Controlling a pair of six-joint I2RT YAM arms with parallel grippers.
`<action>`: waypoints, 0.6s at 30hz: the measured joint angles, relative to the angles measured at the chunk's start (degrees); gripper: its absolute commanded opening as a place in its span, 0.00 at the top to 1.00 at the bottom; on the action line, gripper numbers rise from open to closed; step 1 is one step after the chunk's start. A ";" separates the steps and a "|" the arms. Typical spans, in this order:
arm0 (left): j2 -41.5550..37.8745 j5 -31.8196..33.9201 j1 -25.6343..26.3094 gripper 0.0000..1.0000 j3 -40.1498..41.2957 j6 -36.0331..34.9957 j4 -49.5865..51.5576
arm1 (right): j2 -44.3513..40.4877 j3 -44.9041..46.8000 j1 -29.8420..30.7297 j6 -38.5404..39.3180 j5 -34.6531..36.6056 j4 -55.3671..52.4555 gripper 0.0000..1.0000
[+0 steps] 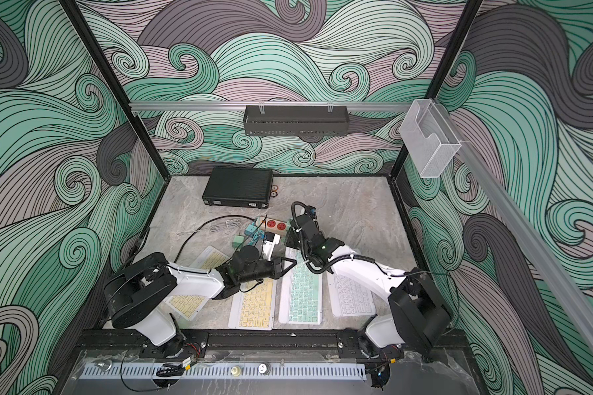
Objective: Unplug the wireless keyboard
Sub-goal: Remove the power cord from the keyboard.
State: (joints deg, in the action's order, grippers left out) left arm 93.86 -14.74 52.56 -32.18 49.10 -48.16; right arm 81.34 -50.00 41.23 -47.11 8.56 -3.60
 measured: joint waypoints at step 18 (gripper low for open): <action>0.00 0.48 0.46 1.00 0.00 -0.04 -0.61 | -0.85 0.28 -0.04 0.87 0.28 -0.11 1.00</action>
State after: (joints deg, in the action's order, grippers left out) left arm 93.86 -14.26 53.01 -32.18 49.06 -48.77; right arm 80.49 -49.71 41.19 -46.24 8.84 -3.70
